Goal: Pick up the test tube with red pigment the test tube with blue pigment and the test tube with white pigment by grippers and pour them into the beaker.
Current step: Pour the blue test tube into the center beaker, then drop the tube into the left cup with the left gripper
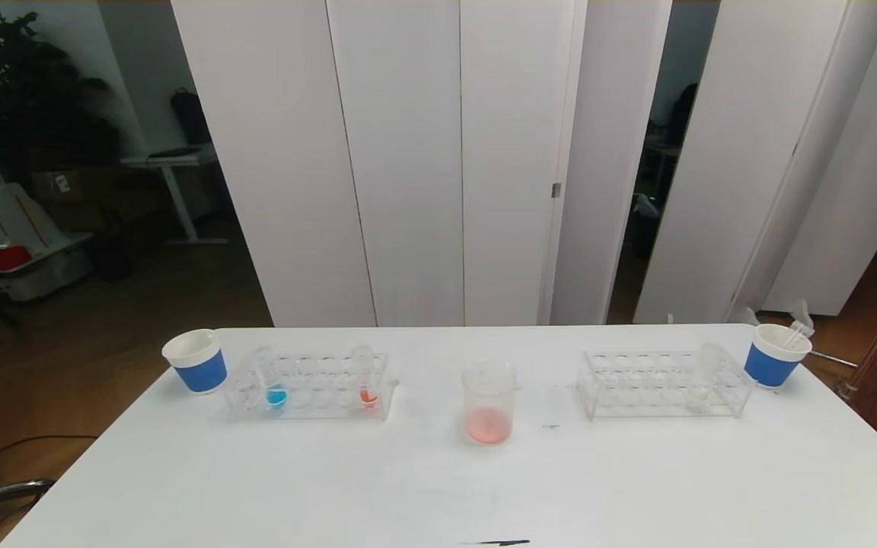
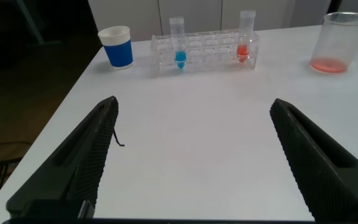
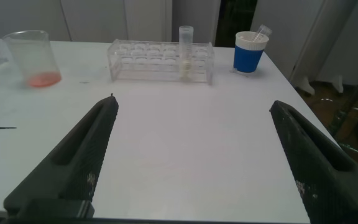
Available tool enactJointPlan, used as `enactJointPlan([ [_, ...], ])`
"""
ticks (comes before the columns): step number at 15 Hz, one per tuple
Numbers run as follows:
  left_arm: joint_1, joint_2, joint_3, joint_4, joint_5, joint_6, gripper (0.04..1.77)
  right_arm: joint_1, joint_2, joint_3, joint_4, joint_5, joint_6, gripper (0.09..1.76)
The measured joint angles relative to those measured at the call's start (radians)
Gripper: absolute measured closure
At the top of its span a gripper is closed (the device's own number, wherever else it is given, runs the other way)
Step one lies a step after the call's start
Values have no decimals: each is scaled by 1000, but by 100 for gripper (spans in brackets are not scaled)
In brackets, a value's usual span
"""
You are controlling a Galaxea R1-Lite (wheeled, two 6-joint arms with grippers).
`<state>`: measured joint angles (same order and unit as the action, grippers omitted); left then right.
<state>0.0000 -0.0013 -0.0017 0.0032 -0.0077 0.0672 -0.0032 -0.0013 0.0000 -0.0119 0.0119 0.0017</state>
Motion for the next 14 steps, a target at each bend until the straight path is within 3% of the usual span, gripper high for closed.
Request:
enactJointPlan([
  [14,0,0,-6,-9,5,-21,7,0,0,0,0,0,0,10],
])
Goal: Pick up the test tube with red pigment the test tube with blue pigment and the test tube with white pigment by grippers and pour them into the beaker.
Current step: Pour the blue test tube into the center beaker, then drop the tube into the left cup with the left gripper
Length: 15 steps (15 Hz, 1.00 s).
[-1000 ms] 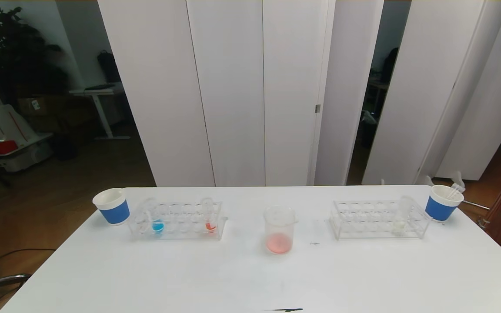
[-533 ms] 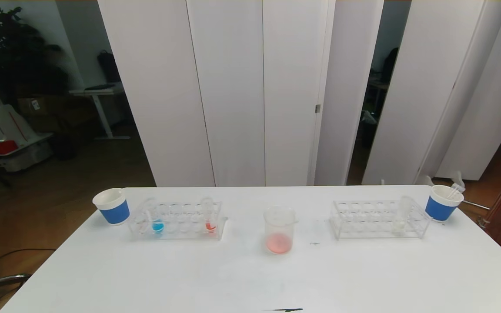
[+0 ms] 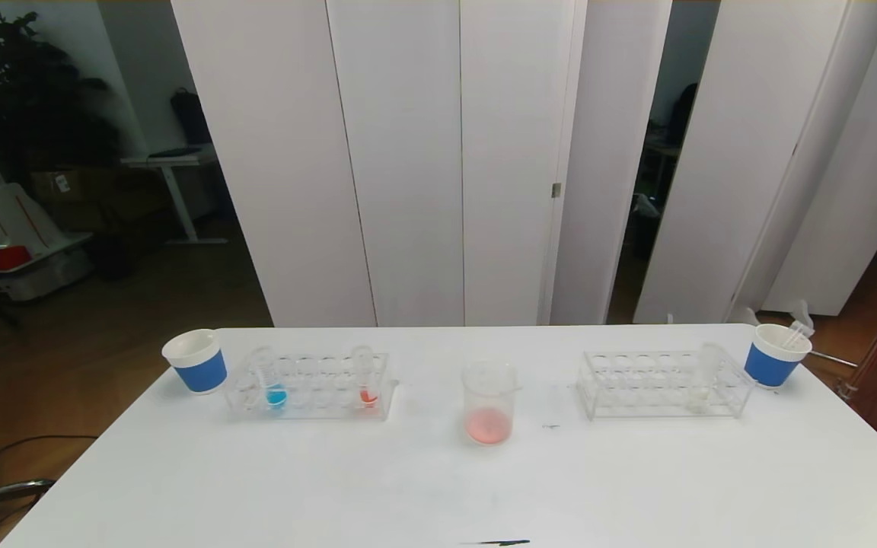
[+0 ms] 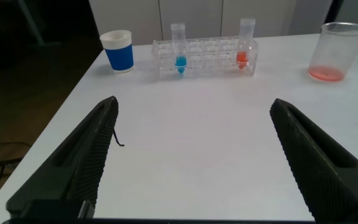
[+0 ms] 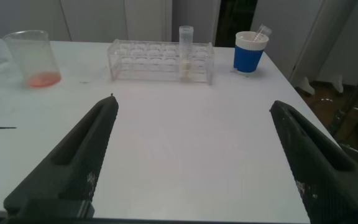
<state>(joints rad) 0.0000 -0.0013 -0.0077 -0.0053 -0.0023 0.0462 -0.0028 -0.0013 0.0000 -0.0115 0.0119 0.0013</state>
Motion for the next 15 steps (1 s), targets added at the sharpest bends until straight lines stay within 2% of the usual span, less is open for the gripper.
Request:
enactJointPlan([
  [5,0,39,-131,12,-16,3,7,0,0,0,0,0,0,10],
  [9,-11,215,-287,-21,-11,1,7,0,0,0,0,0,0,10],
  [11,-16,339,-356,-82,-9,-2,7,0,0,0,0,0,0,10],
  [15,-19,629,-440,-297,0,-3,7,0,0,0,0,0,0,10],
])
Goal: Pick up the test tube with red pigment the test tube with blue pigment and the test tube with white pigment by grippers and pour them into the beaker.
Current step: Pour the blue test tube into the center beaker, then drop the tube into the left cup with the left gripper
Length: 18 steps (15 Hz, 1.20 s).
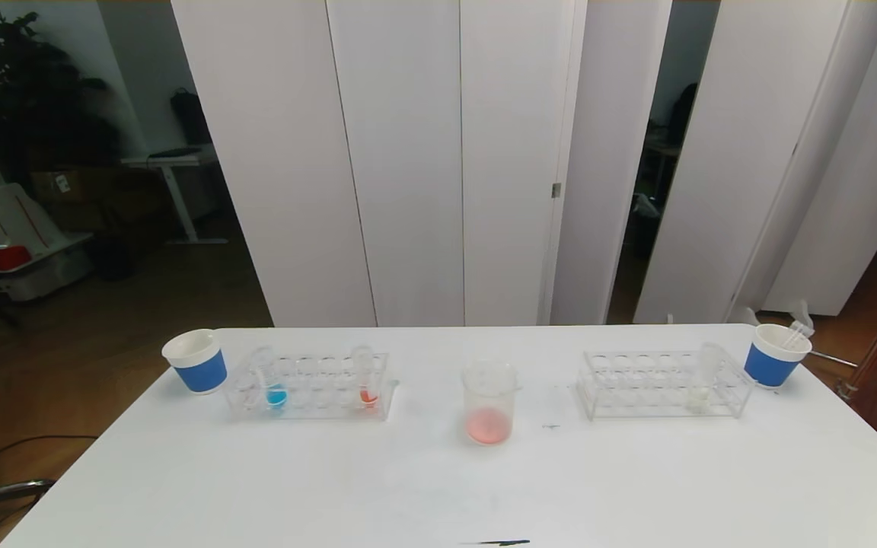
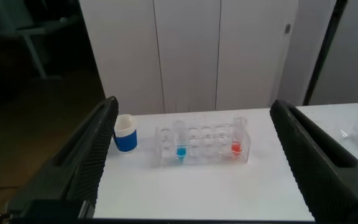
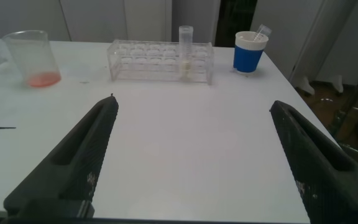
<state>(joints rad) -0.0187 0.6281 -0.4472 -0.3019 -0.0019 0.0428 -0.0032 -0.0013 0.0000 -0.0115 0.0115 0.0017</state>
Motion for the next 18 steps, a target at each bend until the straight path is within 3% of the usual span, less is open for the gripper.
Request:
enactJointPlan([
  [9,17,567,-96,-264,1,-35,7,0,0,0,0,0,0,10],
  [18,4,926,49,-664,-5,-76,7,0,0,0,0,0,0,10],
])
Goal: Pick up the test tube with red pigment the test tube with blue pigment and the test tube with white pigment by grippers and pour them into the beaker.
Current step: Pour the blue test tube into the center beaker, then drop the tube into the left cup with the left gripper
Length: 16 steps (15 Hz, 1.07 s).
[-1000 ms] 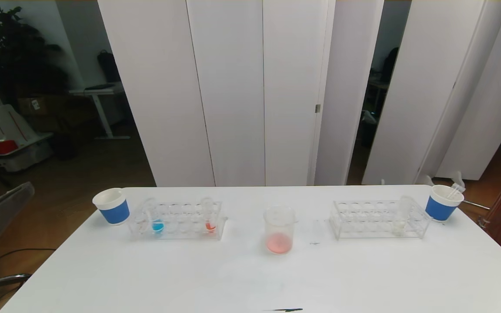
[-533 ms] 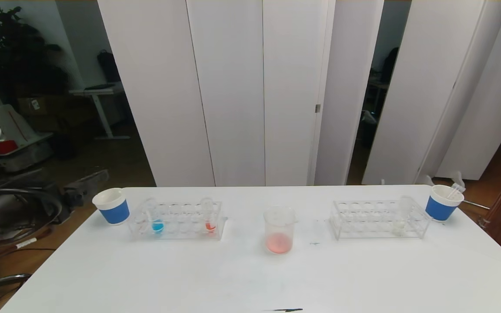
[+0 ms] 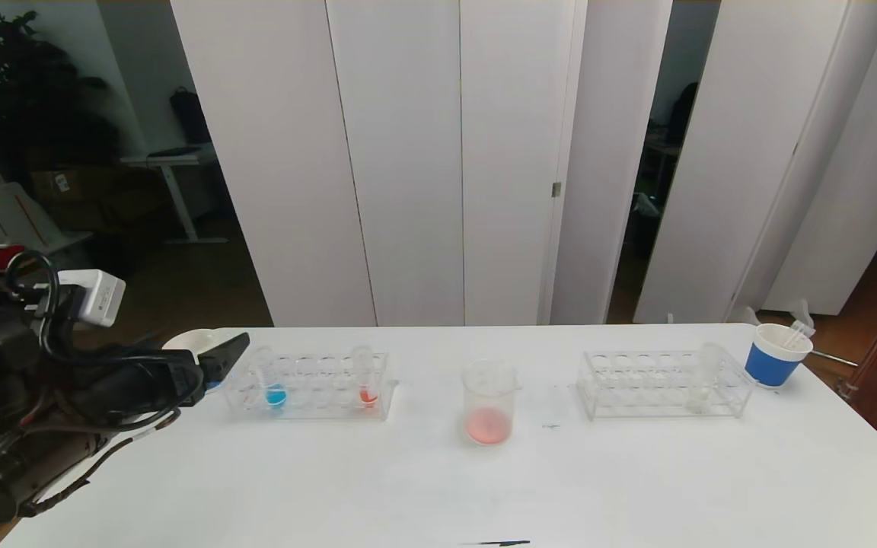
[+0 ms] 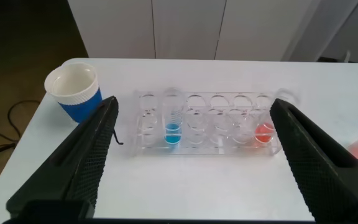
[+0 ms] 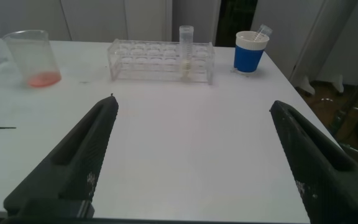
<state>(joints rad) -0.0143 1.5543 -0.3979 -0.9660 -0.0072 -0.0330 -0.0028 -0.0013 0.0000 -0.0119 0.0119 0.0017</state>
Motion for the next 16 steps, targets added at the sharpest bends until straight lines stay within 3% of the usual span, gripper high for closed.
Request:
enactJointPlan([
  [6,-19,217,25,-194,5,-72,7,0,0,0,0,0,0,10],
  [12,5,391,-10,-292,6,-72,7,0,0,0,0,0,0,10],
  [16,31,474,-61,-300,6,-72,7,0,0,0,0,-1,0,10],
])
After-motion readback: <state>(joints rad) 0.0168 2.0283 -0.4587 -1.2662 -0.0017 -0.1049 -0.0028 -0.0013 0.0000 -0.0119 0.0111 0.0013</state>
